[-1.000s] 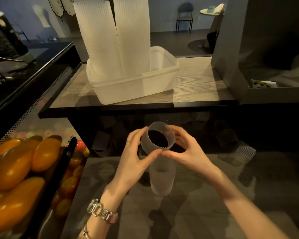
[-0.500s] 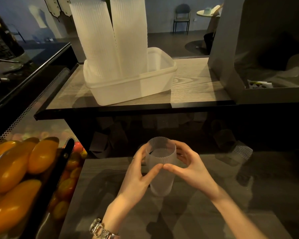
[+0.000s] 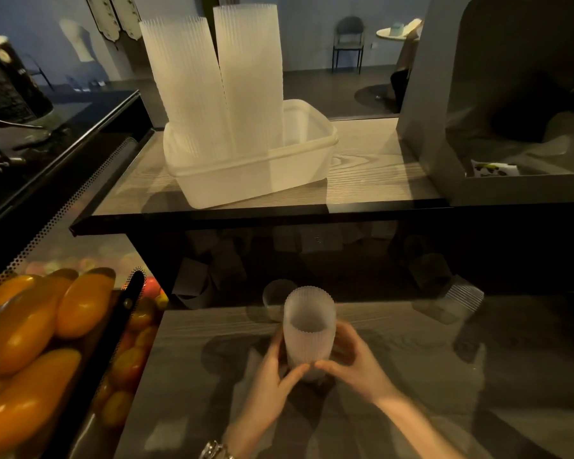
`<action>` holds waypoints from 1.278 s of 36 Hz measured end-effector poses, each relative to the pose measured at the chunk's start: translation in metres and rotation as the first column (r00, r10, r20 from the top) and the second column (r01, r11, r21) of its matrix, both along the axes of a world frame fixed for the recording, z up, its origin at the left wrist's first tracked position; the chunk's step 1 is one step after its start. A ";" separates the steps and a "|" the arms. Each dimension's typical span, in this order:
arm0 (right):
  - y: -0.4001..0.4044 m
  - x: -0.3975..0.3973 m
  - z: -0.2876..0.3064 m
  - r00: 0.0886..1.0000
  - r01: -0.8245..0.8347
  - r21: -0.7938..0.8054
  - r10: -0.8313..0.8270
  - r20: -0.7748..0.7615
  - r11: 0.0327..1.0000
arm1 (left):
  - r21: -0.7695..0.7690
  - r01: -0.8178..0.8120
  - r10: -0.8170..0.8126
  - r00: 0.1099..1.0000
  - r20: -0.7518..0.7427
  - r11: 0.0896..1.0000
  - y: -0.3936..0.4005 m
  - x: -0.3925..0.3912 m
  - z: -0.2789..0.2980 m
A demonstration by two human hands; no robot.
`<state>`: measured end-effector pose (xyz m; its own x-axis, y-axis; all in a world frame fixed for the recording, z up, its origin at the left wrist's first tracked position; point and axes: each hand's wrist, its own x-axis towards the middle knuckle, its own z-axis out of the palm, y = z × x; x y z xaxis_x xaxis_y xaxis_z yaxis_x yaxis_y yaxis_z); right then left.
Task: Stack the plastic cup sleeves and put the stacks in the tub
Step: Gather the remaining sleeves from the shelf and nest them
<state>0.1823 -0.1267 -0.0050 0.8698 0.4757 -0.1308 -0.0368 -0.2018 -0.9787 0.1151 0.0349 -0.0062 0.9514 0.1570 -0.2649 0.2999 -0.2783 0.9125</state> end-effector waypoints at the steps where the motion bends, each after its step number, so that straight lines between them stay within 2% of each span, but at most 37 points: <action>1: 0.001 -0.002 -0.006 1.000 0.008 -0.005 -0.008 -0.017 1.000 | -0.024 -0.023 0.023 0.999 -0.022 0.999 -0.002 -0.001 -0.009; 4: 0.002 -0.003 -0.013 1.000 0.004 -0.039 -0.005 -0.024 0.999 | -0.057 -0.077 0.072 0.994 -0.076 0.995 -0.006 -0.002 -0.027; 8: 0.001 -0.002 -0.007 1.000 -0.003 -0.052 0.002 -0.018 0.999 | -0.088 -0.085 0.074 0.989 -0.129 0.992 -0.004 0.003 -0.024; 11: 0.001 -0.003 0.014 1.000 -0.005 -0.032 0.005 0.015 0.999 | 0.002 -0.075 0.074 0.990 -0.118 0.997 0.003 0.002 -0.002; 13: 0.000 -0.004 0.038 0.996 0.005 -0.040 -0.001 0.084 0.999 | 0.049 -0.012 0.012 1.000 -0.006 0.999 0.008 -0.002 0.018; 16: 0.001 -0.006 0.085 0.959 -0.008 -0.073 0.029 0.283 0.997 | 0.121 -0.018 0.014 0.999 0.036 0.993 0.015 -0.003 0.060; 19: 0.005 -0.002 0.138 0.910 -0.023 0.002 0.020 0.414 1.000 | 0.178 -0.012 -0.030 0.972 0.235 0.984 0.017 -0.001 0.120; 22: 0.011 0.011 0.194 0.856 -0.088 0.125 0.011 0.516 0.988 | 0.286 -0.088 -0.037 0.913 0.406 0.954 0.017 0.004 0.187; 25: 0.021 0.033 0.248 0.806 -0.130 0.178 -0.001 0.593 0.975 | 0.349 -0.180 -0.052 0.825 0.562 0.920 0.023 0.019 0.240; 28: 0.038 0.057 0.293 0.747 -0.094 0.149 -0.029 0.664 0.984 | 0.359 -0.272 -0.020 0.772 0.635 0.893 0.030 0.042 0.284; 31: 0.058 0.081 0.322 0.738 -0.083 0.147 -0.039 0.674 0.986 | 0.352 -0.334 0.021 0.750 0.661 0.875 0.042 0.067 0.311; 36: 0.093 0.113 0.329 0.780 -0.068 0.174 -0.056 0.623 0.982 | 0.383 -0.392 0.068 0.768 0.637 0.836 0.068 0.099 0.318; 42: 0.114 0.132 0.307 0.824 -0.093 0.147 -0.007 0.566 0.985 | 0.369 -0.429 0.141 0.788 0.599 0.825 0.080 0.121 0.291; 46: 0.119 0.140 0.297 0.839 -0.072 0.145 -0.019 0.543 0.987 | 0.329 -0.473 0.176 0.749 0.639 0.817 0.083 0.128 0.274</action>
